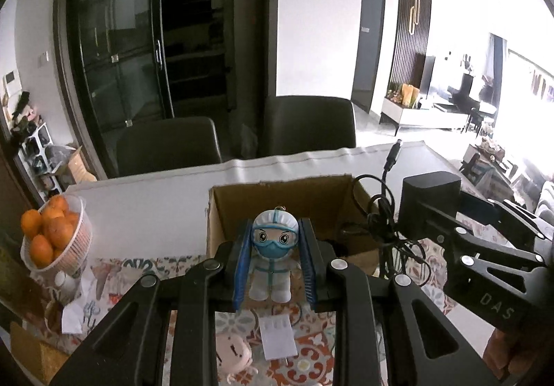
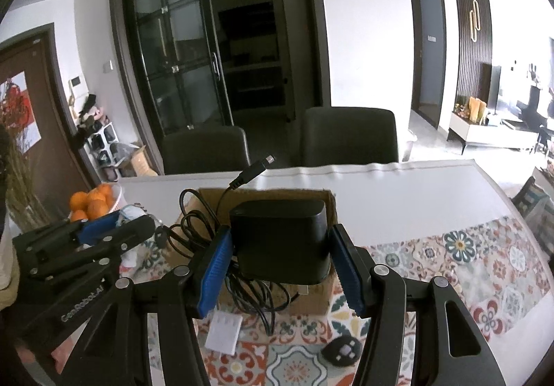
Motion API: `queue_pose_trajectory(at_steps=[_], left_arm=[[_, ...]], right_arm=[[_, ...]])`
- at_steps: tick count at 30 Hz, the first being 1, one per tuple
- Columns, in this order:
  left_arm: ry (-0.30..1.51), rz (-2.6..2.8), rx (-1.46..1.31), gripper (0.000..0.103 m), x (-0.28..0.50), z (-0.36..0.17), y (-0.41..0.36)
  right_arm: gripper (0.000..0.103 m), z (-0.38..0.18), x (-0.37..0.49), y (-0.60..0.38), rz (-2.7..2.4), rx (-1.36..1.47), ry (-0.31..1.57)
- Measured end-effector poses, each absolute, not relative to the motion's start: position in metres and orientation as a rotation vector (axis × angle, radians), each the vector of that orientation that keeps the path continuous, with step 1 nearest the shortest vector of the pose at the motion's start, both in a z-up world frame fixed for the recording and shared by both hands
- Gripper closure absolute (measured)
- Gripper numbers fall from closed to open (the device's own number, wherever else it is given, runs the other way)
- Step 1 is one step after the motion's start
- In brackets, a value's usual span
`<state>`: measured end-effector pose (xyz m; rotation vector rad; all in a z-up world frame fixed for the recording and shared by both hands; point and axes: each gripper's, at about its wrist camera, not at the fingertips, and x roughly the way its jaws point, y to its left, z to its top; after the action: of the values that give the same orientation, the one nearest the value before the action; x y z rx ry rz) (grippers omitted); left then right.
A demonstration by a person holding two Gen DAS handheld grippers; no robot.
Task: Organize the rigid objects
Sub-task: 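Lift the figurine and adapter and carry both over the box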
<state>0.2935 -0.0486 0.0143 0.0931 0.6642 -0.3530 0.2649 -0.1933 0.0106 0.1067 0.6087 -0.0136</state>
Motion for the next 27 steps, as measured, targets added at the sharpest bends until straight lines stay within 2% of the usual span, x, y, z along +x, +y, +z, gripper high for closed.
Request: queue_pose_trajectory(at_steps=[10, 27], left_arm=[[0.699, -0.37, 0.083, 0.076, 0.33, 0.03, -0.059], [0.887, -0.366, 0.064, 0.076, 0.4, -0.015, -0.074]], right_arm=[[0.045, 0.024, 0.306, -0.204, 0.005, 0.143, 0.642], [0.045, -0.005, 0.383, -0.207, 0.028, 0.118, 0.822]])
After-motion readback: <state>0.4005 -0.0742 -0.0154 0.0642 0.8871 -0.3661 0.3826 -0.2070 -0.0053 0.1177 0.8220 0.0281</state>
